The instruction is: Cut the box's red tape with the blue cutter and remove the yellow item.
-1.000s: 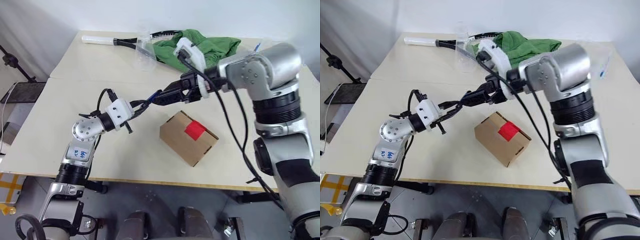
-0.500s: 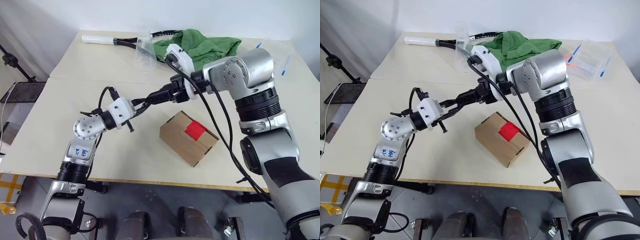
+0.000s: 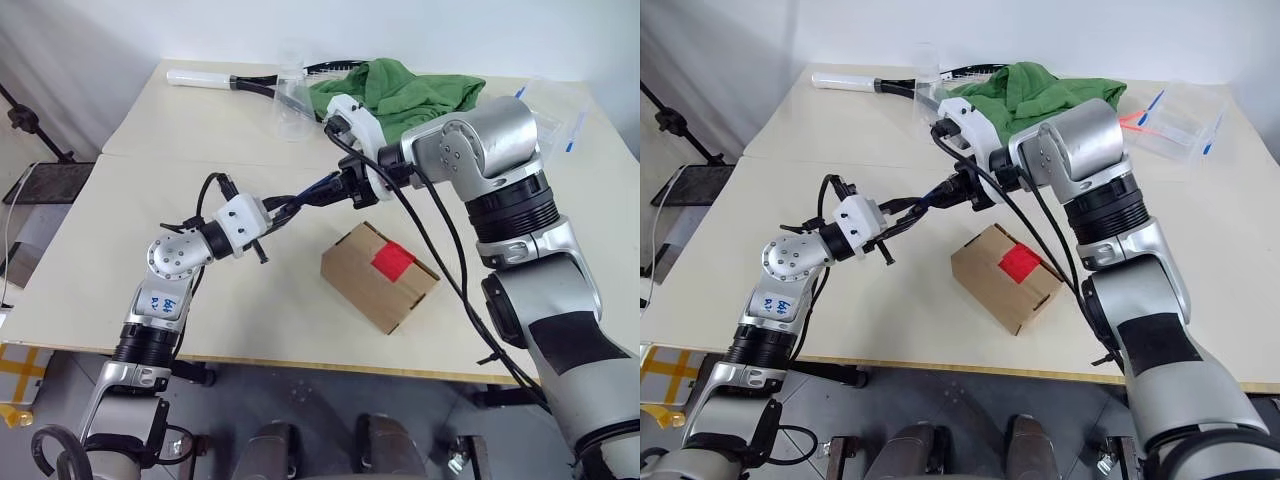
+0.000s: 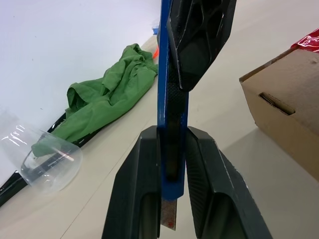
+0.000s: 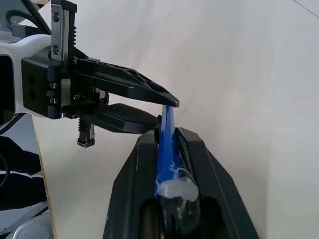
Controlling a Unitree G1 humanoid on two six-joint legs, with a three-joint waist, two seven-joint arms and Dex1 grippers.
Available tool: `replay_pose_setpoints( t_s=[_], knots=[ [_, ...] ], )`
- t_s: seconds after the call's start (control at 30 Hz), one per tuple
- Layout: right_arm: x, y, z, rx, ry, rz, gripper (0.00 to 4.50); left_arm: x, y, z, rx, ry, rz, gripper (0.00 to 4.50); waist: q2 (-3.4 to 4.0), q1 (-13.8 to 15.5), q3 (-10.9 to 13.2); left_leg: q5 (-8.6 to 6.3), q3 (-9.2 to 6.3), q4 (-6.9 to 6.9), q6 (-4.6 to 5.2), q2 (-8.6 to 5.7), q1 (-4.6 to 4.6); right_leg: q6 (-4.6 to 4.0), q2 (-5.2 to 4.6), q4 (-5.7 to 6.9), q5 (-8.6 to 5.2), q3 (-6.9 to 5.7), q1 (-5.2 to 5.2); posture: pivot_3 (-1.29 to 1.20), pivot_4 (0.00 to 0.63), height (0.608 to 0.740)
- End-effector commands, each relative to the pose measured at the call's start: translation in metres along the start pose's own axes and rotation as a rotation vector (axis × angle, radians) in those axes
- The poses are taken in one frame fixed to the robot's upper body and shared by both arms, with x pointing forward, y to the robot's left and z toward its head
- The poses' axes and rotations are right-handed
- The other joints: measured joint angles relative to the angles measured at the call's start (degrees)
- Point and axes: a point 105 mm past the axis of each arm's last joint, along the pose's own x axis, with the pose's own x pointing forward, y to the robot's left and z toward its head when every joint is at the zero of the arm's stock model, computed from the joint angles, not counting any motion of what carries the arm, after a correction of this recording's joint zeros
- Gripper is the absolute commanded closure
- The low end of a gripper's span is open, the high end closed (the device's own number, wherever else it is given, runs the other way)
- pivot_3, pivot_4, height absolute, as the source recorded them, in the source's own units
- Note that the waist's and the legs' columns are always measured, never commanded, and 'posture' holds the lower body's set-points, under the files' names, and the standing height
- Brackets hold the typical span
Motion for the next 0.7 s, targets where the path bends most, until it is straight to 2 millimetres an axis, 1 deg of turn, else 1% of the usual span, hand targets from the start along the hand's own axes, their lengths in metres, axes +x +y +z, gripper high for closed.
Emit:
replay_pose_setpoints(
  t_s=[0.03,0.13,0.2,0.27,0.3,0.37,0.43,0.5,0.53,0.6,0.63,0.67,0.7],
  knots=[
    [-0.010,0.005,0.019,-0.042,-0.053,-0.002,4.37,-0.002,0.011,0.013,0.040,-0.035,0.039,4.12,0.00,0.00,0.00,0.00,0.00,0.00,0.00,0.00,0.00,0.00,0.00,0.00,0.00,0.00,0.00,0.00,0.150,0.740],
    [-0.013,0.004,0.022,-0.045,-0.068,-0.012,4.37,-0.002,0.012,0.012,0.025,-0.030,0.040,4.12,0.00,0.00,0.00,0.00,0.00,0.00,0.00,0.00,0.00,0.00,0.00,0.00,0.00,0.00,0.00,0.00,0.150,0.740],
    [-0.018,0.004,0.024,-0.049,-0.087,-0.016,4.37,-0.003,0.012,0.008,-0.053,-0.009,0.031,4.12,0.00,-0.01,0.00,0.00,0.00,0.00,0.00,0.00,0.00,0.00,0.00,0.00,0.00,0.00,0.00,0.00,0.150,0.740],
    [-0.026,0.000,0.028,-0.043,-0.118,-0.027,4.37,-0.009,0.020,0.000,-0.127,0.038,0.058,3.39,0.00,-0.01,0.00,0.00,0.00,0.00,0.00,0.00,0.00,0.00,0.00,0.00,0.00,0.00,0.00,0.00,0.150,0.740],
    [-0.028,-0.001,0.028,-0.040,-0.125,-0.032,4.37,-0.012,0.023,0.000,-0.137,0.046,0.067,3.16,0.00,-0.01,0.00,0.00,0.00,0.00,0.00,0.00,0.00,0.00,0.00,0.00,0.00,0.01,0.00,0.00,0.150,0.740],
    [-0.032,-0.003,0.029,-0.034,-0.140,-0.040,4.37,-0.017,0.029,0.003,-0.150,0.035,0.080,2.55,0.00,-0.01,0.00,0.00,-0.01,0.00,0.00,0.00,0.00,0.00,0.00,0.00,0.00,0.00,0.00,0.00,0.150,0.740],
    [-0.036,-0.007,0.028,-0.035,-0.148,-0.056,4.37,-0.026,0.041,0.008,-0.165,0.025,0.105,2.00,0.00,0.00,0.00,0.00,-0.01,0.00,0.00,0.00,0.00,0.00,0.00,0.00,0.00,0.00,0.00,0.00,0.150,0.740],
    [-0.041,-0.009,0.028,-0.031,-0.157,-0.065,4.37,-0.042,0.057,0.013,-0.190,0.023,0.136,1.44,0.00,-0.11,0.00,0.00,-0.02,-0.01,0.00,0.01,0.00,0.00,0.00,0.00,0.00,0.00,0.00,0.00,0.150,0.740],
    [-0.042,-0.009,0.028,-0.030,-0.160,-0.067,4.37,-0.046,0.061,0.014,-0.198,0.023,0.144,1.12,0.00,-0.23,0.00,0.00,-0.01,-0.01,0.00,0.03,0.00,0.00,0.01,-0.01,0.00,0.00,-0.01,0.00,0.150,0.740],
    [-0.046,-0.011,0.027,-0.026,-0.170,-0.077,4.37,-0.065,0.070,0.017,-0.257,0.023,0.157,0.51,0.00,-0.40,0.00,-0.01,0.00,-0.04,-0.01,0.06,0.01,0.00,0.03,0.00,0.00,0.01,-0.03,0.00,0.150,0.740],
    [-0.048,-0.012,0.027,-0.024,-0.174,-0.081,4.37,-0.073,0.073,0.017,-0.294,0.023,0.162,0.11,0.00,-0.39,0.00,-0.01,0.00,-0.04,-0.02,0.09,0.01,0.00,0.06,0.00,0.00,0.01,-0.03,0.00,0.150,0.740],
    [-0.049,-0.012,0.027,-0.023,-0.176,-0.083,4.37,-0.078,0.074,0.018,-0.319,0.024,0.165,0.05,0.00,-0.36,0.00,-0.01,0.00,-0.04,-0.02,0.09,0.01,0.00,0.05,0.00,0.00,0.01,-0.03,0.00,0.150,0.740],
    [-0.051,-0.013,0.026,-0.022,-0.178,-0.089,4.37,-0.087,0.069,0.016,-0.366,0.034,0.155,0.00,0.00,-0.38,0.00,-0.01,0.00,-0.05,-0.02,0.08,0.01,0.00,0.04,0.00,0.00,0.02,-0.03,0.00,0.150,0.740]
  ],
)
